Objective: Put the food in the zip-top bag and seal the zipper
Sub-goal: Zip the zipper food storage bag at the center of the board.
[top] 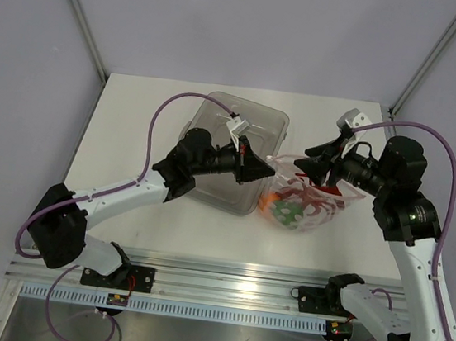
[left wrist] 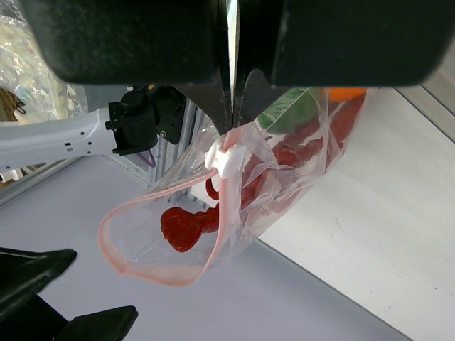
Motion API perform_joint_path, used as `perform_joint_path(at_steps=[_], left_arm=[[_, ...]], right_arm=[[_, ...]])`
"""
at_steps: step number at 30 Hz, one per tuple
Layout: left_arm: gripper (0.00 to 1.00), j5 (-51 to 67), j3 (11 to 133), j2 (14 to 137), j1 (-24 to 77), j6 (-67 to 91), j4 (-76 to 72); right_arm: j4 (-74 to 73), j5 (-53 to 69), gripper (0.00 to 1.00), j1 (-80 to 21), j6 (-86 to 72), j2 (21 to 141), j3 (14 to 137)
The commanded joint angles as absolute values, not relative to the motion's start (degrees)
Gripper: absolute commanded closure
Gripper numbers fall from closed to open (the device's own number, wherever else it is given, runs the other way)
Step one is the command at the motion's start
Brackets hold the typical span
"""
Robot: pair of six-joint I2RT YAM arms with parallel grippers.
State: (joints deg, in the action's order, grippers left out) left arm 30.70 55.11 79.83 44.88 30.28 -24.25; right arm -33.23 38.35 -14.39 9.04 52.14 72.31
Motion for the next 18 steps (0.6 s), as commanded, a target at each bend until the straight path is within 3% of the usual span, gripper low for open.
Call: perform_joint_path(at_steps=[1,9,18], left_arm=[[1.0,34.7,58.4,77.3,44.4,28.5,-27.1],[1.0,38.5,61.2,76.8,43.7,24.6,-22.1],[1.0,40.3,62.4,77.3,43.1,24.3,-20.8]], right_arm=[[-30.8,40.7,0.5,-17.7,12.1,53.1,73.9],[-35.2,37.9,0.49,-25.7,17.5,59.1,78.6],[-36.0,34.7,0.47,-27.5,19.9,62.8,79.1]])
